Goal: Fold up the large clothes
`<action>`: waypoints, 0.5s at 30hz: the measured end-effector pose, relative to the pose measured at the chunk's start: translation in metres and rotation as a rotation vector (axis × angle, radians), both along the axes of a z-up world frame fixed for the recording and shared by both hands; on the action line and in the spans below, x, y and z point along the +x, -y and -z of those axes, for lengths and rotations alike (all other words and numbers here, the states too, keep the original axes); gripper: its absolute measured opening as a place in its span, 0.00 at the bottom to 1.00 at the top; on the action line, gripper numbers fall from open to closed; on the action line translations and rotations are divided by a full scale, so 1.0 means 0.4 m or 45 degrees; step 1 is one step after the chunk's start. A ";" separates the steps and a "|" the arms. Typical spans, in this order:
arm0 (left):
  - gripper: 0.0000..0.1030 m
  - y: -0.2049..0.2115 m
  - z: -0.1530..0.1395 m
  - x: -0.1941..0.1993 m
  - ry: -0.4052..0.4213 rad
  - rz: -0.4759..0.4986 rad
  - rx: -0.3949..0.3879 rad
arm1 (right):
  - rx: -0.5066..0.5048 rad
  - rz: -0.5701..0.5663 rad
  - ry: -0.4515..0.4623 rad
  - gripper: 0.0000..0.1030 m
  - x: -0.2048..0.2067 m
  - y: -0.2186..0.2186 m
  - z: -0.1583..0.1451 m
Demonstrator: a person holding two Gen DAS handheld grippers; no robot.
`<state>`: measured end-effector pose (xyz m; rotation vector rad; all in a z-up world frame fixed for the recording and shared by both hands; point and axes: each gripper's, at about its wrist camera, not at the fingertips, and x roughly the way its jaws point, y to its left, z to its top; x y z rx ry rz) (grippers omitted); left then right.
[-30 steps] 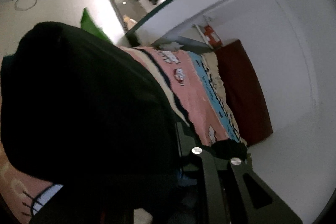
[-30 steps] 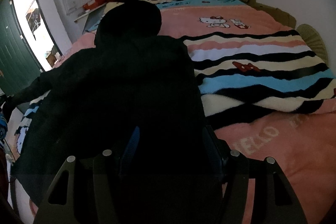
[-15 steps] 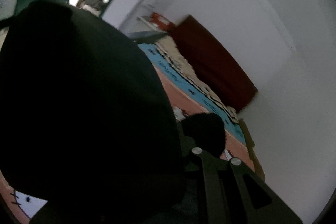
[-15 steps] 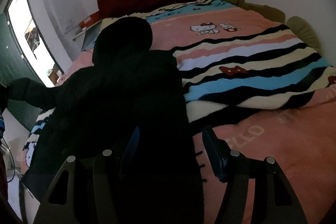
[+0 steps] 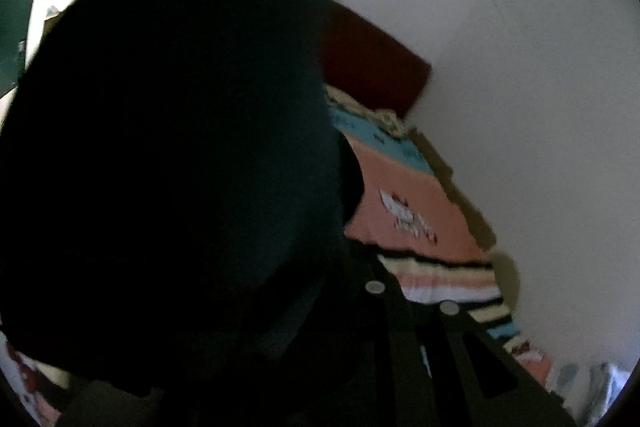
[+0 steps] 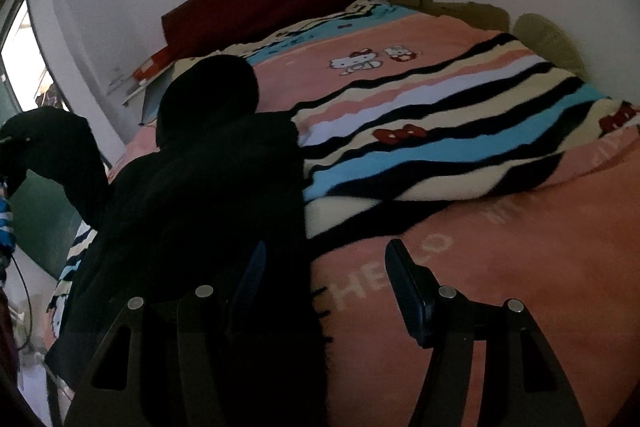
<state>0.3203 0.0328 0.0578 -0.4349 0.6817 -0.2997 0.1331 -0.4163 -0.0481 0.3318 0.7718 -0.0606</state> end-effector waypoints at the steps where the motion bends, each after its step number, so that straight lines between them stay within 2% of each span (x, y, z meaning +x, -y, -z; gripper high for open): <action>1: 0.14 0.029 0.017 0.011 -0.016 0.021 0.016 | 0.005 0.009 0.000 0.60 -0.002 0.008 0.002; 6: 0.14 0.149 0.108 0.038 -0.110 0.101 0.071 | 0.011 0.037 -0.014 0.60 -0.007 0.034 0.021; 12: 0.14 0.261 0.238 0.055 -0.247 0.170 0.193 | 0.017 0.061 -0.039 0.60 -0.005 0.051 0.043; 14: 0.17 0.286 0.263 0.063 -0.280 0.199 0.187 | 0.018 0.067 -0.044 0.60 -0.006 0.053 0.047; 15: 0.24 0.298 0.271 0.069 -0.298 0.215 0.168 | 0.018 0.068 -0.045 0.60 -0.007 0.053 0.048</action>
